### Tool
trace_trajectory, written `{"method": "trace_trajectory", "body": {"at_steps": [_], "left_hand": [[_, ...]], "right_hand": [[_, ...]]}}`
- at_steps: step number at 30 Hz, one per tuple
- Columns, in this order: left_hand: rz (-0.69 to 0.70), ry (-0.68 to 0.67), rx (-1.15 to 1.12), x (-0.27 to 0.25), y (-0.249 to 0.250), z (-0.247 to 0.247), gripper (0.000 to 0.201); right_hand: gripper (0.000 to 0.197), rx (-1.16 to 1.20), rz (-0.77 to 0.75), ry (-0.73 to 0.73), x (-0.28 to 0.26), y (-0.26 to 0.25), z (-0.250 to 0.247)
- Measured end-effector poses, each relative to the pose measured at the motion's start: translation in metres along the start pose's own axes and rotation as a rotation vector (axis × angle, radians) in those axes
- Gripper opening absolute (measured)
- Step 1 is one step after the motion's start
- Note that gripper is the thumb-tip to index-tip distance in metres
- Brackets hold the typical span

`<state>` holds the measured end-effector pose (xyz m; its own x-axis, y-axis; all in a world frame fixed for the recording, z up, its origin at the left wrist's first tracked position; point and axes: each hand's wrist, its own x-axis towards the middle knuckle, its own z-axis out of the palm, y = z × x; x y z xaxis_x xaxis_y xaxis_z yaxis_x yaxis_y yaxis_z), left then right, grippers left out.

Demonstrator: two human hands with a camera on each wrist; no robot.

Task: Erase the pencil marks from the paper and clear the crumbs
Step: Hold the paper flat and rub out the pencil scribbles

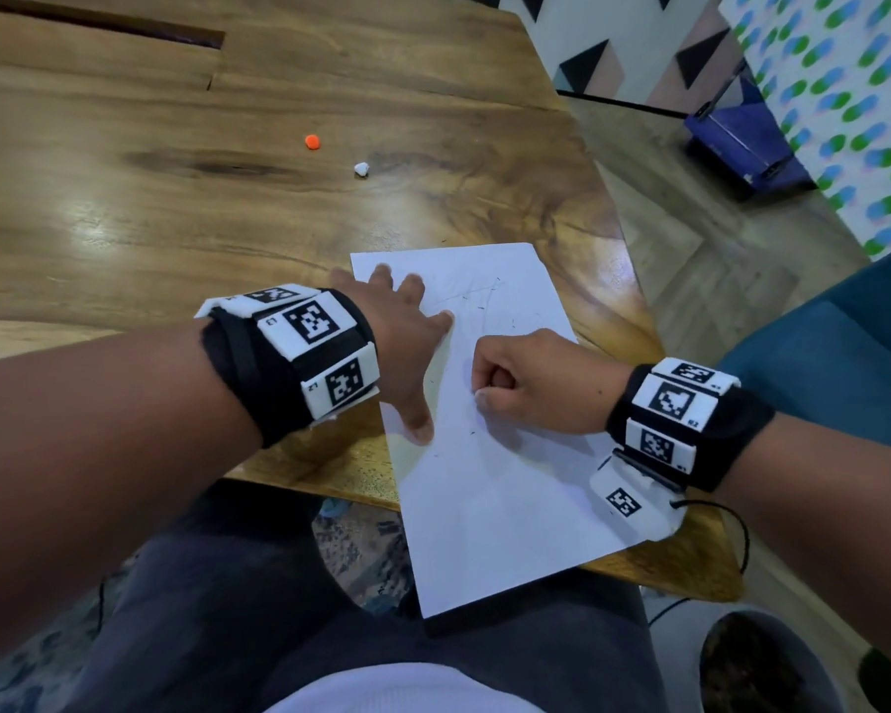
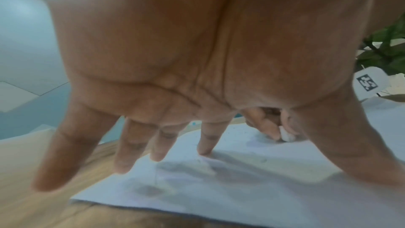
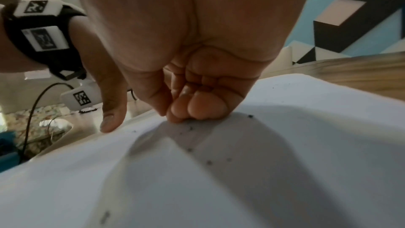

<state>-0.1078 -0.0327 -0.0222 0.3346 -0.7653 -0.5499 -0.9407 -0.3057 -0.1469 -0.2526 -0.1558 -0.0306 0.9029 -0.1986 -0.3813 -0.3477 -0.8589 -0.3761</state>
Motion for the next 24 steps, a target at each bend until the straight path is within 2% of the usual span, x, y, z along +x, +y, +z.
{"method": "trace_trajectory", "body": {"at_steps": [3, 5, 9, 14, 17, 24], "left_hand": [[0.020, 0.059, -0.034, 0.003, -0.003, -0.004, 0.112], [0.021, 0.112, -0.077, 0.008, -0.003, -0.003, 0.113], [0.017, 0.120, -0.149, 0.018, 0.000, 0.006, 0.136], [0.039, 0.090, -0.159, 0.017, -0.002, 0.019, 0.142], [0.062, 0.080, -0.158, 0.014, -0.001, 0.024, 0.143], [0.056, 0.082, -0.182, 0.015, 0.000, 0.024, 0.145]], "right_hand": [[0.004, 0.049, 0.058, 0.139, 0.007, 0.009, -0.010], [0.002, 0.066, 0.101, 0.206, 0.012, 0.013, -0.018], [0.003, 0.010, 0.103, 0.137, 0.014, 0.009, -0.015], [0.006, -0.087, -0.030, 0.003, 0.002, -0.009, 0.009], [0.006, -0.135, -0.067, 0.033, 0.003, -0.008, 0.010], [0.004, -0.136, 0.103, 0.186, 0.038, 0.019, -0.022]]}}
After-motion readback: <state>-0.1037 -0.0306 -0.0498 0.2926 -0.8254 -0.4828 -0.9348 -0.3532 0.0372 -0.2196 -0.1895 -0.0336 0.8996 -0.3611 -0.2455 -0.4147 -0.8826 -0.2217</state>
